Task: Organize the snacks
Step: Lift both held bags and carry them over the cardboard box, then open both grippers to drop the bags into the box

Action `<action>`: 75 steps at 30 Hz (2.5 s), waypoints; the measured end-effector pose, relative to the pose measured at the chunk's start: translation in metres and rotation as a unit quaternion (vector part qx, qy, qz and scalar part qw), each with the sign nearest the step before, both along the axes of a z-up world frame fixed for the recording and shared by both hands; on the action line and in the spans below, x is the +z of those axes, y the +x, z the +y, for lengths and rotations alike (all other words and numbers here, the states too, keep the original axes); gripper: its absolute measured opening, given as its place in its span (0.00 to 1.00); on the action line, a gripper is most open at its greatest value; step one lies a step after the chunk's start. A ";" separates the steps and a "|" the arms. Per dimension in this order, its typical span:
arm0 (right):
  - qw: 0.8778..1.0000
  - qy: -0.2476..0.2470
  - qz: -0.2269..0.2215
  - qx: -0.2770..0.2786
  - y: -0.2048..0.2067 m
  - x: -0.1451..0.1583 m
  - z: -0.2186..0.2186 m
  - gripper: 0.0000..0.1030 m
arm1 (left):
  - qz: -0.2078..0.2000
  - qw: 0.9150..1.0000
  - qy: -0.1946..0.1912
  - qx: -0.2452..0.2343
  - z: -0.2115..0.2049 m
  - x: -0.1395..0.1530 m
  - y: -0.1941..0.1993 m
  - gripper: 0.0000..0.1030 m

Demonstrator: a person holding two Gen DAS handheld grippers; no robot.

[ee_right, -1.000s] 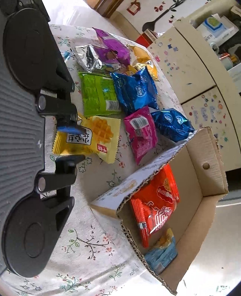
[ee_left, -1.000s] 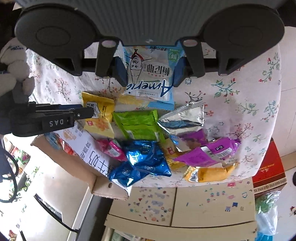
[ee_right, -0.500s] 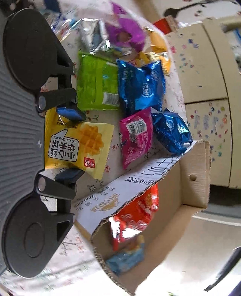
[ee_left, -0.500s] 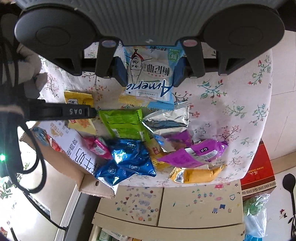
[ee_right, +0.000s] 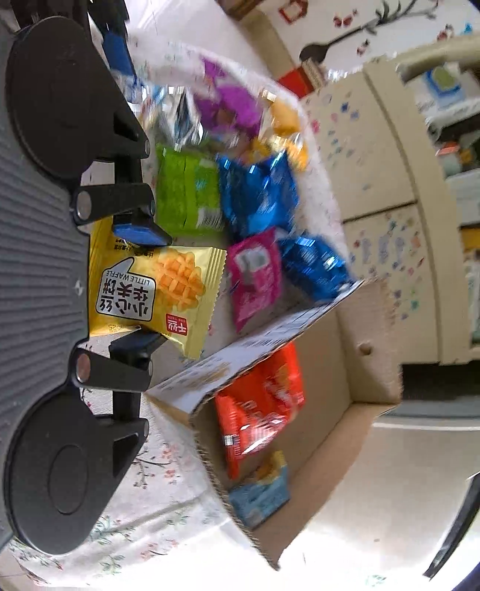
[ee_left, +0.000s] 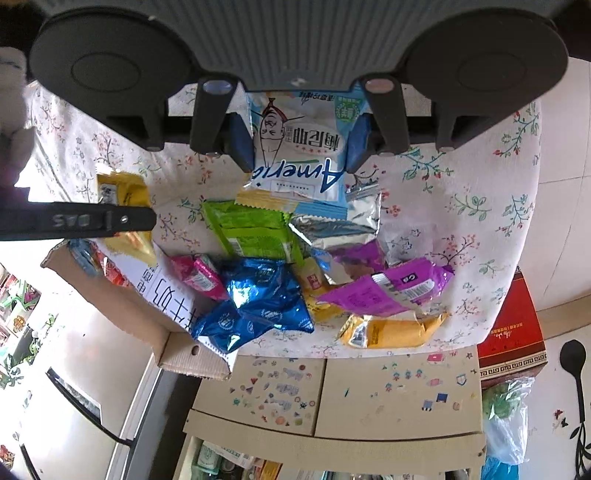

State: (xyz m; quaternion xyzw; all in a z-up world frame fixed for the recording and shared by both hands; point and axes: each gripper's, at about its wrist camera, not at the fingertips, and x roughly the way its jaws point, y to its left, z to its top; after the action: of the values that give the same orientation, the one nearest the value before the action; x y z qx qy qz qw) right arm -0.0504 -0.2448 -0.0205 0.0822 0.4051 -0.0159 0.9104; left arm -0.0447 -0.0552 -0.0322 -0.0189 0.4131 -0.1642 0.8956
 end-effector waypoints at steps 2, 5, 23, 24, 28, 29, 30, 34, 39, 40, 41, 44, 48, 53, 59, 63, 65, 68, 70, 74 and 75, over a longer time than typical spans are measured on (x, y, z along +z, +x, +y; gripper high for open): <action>1.000 0.000 -0.012 0.011 -0.005 0.010 0.003 0.53 | -0.004 1.000 -0.002 0.001 -0.001 0.003 0.000 0.50; 0.999 -0.005 -0.030 0.029 -0.010 0.026 0.005 0.53 | -0.009 1.000 -0.008 0.003 -0.001 0.009 0.000 0.50; 0.995 -0.029 -0.087 0.034 -0.016 0.074 -0.048 0.53 | -0.035 0.999 -0.016 -0.019 -0.028 0.040 0.002 0.50; 0.996 -0.017 -0.087 0.025 -0.016 0.074 -0.054 0.53 | -0.034 0.999 -0.018 -0.020 -0.030 0.040 0.002 0.50; 0.995 0.010 -0.096 -0.020 -0.017 0.077 -0.073 0.53 | -0.036 0.999 -0.020 -0.031 -0.043 0.045 0.005 0.50; 0.995 0.013 -0.099 -0.031 -0.017 0.078 -0.078 0.53 | -0.038 0.999 -0.020 -0.033 -0.046 0.047 0.006 0.50; 0.994 0.018 -0.101 -0.038 -0.017 0.078 -0.082 0.53 | -0.040 0.998 -0.021 -0.036 -0.050 0.049 0.008 0.50; 0.990 0.062 -0.103 -0.076 -0.013 0.079 -0.105 0.53 | -0.045 0.997 -0.033 -0.046 -0.067 0.059 0.018 0.50; 0.980 0.113 -0.103 -0.127 -0.007 0.079 -0.133 0.53 | -0.056 0.995 -0.043 -0.066 -0.095 0.074 0.034 0.50; 0.979 0.117 -0.104 -0.134 -0.005 0.079 -0.136 0.53 | -0.058 0.995 -0.045 -0.069 -0.101 0.077 0.038 0.50; 0.977 0.120 -0.104 -0.139 -0.004 0.079 -0.139 0.53 | -0.061 0.994 -0.046 -0.073 -0.108 0.080 0.042 0.50; 0.974 0.130 -0.101 -0.154 0.004 0.078 -0.145 0.53 | -0.066 0.993 -0.051 -0.084 -0.128 0.087 0.055 0.50; 0.969 0.136 -0.097 -0.180 0.013 0.076 -0.155 0.53 | -0.075 0.992 -0.046 -0.095 -0.153 0.094 0.074 0.50; 0.966 0.137 -0.086 -0.200 0.025 0.073 -0.161 0.53 | -0.067 0.992 -0.056 -0.096 -0.178 0.095 0.097 0.50; 0.960 0.146 -0.080 -0.225 0.033 0.070 -0.172 0.55 | -0.058 0.992 -0.045 -0.103 -0.207 0.084 0.120 0.53; 0.955 0.165 -0.078 -0.232 0.034 0.069 -0.176 0.58 | -0.058 0.991 -0.053 -0.104 -0.207 0.083 0.125 0.78; 0.957 0.163 -0.080 -0.227 0.034 0.070 -0.173 0.61 | -0.060 0.991 -0.057 -0.107 -0.204 0.085 0.125 0.83; 0.958 0.162 -0.082 -0.222 0.036 0.071 -0.170 0.62 | -0.049 0.991 -0.066 -0.104 -0.193 0.090 0.127 0.84; 0.959 0.166 -0.082 -0.214 0.038 0.071 -0.168 0.62 | -0.045 0.991 -0.071 -0.102 -0.185 0.093 0.127 0.84; 0.963 0.167 -0.078 -0.197 0.041 0.070 -0.162 0.62 | -0.046 0.992 -0.063 -0.099 -0.163 0.097 0.124 0.87; 0.964 0.167 -0.076 -0.190 0.043 0.070 -0.160 0.62 | -0.045 0.993 -0.061 -0.096 -0.157 0.098 0.123 0.88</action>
State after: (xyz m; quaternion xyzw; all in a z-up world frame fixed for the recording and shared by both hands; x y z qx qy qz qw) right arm -0.0076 -0.4044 0.0491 0.3100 0.3083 -0.1146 0.8920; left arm 0.0787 -0.2122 0.0656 -0.0264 0.3617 -0.2745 0.8906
